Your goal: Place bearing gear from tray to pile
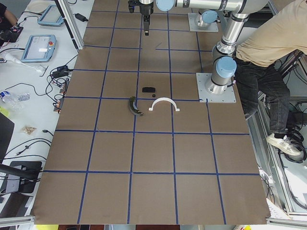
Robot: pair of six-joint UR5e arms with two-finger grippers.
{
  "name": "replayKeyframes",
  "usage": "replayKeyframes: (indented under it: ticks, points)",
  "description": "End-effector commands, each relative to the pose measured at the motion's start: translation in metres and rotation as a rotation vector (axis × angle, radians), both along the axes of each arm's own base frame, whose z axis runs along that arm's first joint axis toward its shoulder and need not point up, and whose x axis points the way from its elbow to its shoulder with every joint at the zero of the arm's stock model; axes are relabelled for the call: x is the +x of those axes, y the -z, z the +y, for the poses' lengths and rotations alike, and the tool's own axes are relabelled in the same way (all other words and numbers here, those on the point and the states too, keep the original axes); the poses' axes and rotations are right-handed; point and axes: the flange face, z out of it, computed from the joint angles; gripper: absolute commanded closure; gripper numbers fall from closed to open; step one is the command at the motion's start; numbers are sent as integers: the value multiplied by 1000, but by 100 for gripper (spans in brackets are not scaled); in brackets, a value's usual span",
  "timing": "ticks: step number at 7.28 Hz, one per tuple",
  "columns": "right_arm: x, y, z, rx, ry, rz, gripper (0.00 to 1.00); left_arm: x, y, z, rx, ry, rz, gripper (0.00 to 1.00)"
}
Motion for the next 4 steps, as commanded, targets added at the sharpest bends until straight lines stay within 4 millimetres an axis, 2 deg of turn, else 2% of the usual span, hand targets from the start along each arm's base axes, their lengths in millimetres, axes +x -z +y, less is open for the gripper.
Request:
replayKeyframes:
  ticks: [1,2,4]
  points:
    - [-127,6,-1,34,-41,5,0,0,3,-2,6,-1,-1,0]
    - [-198,25,1,69,-37,-13,0,-1,3,-4,4,-1,7,0]
    - [-354,99,3,91,-118,-47,0,-1,3,-3,5,1,2,0]
